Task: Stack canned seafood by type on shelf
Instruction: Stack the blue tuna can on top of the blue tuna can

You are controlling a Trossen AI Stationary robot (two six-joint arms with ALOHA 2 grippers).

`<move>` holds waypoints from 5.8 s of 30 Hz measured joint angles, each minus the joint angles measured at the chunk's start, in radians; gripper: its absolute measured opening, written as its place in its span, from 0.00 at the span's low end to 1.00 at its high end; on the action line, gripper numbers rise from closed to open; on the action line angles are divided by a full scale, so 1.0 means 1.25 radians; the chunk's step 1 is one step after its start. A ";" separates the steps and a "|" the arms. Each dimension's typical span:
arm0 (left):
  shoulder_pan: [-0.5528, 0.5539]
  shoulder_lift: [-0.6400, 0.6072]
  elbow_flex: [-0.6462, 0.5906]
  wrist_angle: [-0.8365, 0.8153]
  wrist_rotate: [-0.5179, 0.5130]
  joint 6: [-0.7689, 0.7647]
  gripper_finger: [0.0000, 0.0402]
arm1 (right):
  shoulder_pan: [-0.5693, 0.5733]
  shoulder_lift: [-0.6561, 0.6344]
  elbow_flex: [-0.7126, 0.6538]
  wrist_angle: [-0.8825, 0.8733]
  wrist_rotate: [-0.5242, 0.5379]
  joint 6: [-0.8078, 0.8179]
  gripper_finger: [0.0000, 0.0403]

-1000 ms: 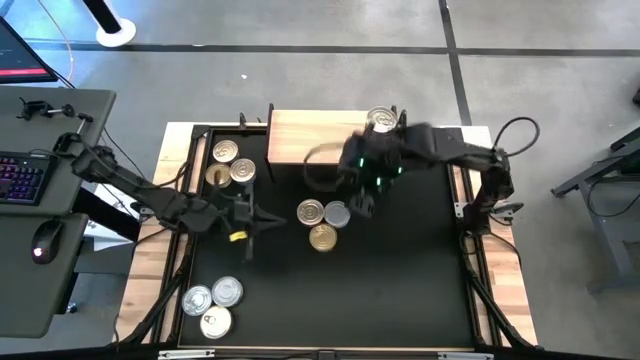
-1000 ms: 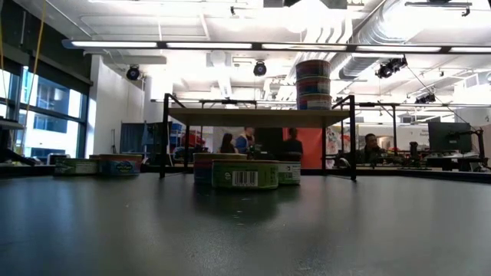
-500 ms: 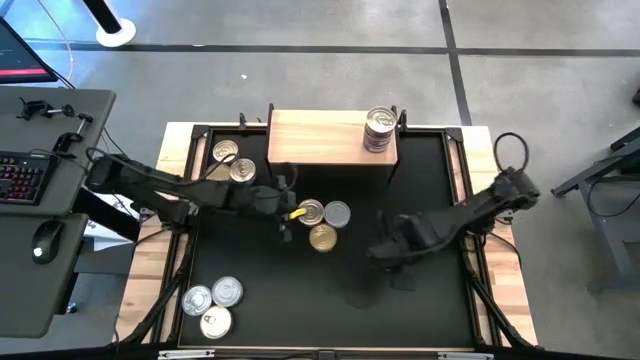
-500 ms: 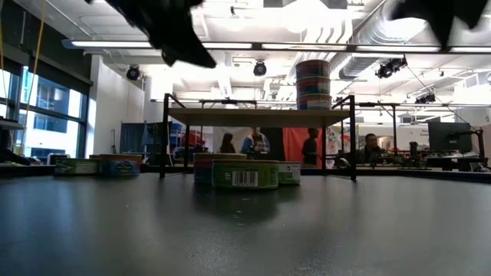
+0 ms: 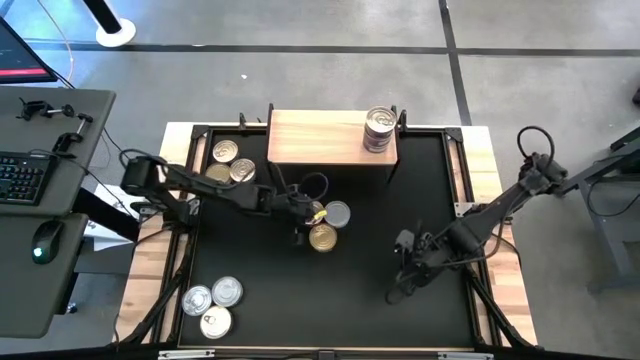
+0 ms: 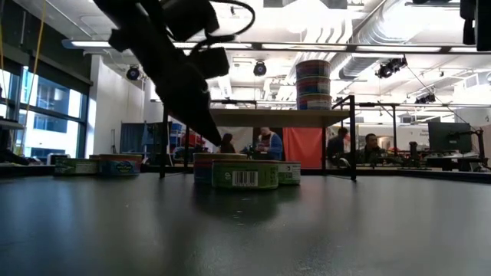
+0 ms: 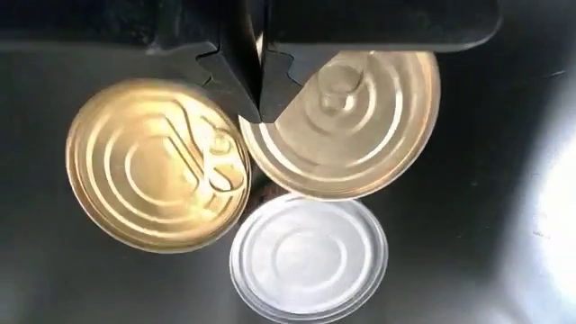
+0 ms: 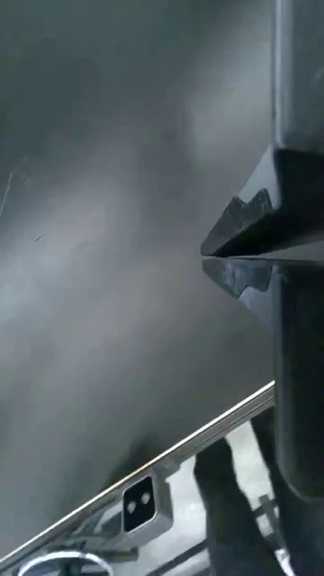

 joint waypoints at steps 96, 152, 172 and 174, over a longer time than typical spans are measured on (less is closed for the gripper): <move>-0.327 0.161 0.182 -0.070 -0.058 -0.259 0.00 | -0.037 0.261 -0.006 0.369 -0.024 -0.128 0.00; -0.419 0.217 0.186 -0.011 -0.233 -0.170 0.00 | -0.204 0.271 -0.005 0.512 -0.171 -0.149 0.44; -0.427 0.170 0.183 -0.087 -0.260 -0.236 0.00 | -0.202 0.424 -0.006 0.549 -0.104 -0.086 0.00; -0.426 0.168 0.183 -0.094 -0.304 -0.257 0.00 | -0.202 0.424 -0.005 0.562 -0.094 -0.077 0.00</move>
